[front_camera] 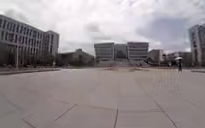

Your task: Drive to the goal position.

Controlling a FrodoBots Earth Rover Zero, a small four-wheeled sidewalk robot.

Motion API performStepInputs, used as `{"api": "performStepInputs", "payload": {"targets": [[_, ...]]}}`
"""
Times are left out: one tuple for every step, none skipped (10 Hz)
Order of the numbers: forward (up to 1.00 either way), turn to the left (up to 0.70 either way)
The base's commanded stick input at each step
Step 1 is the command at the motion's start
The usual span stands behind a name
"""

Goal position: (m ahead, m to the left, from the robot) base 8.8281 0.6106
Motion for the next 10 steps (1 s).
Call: {"api": "performStepInputs", "payload": {"targets": [[1.00,0.02],[1.00,0.02],[1.00,0.02],[1.00,0.02],[1.00,0.02],[1.00,0.02],[1.00,0.02],[1.00,0.02],[1.00,0.02],[1.00,0.02]]}}
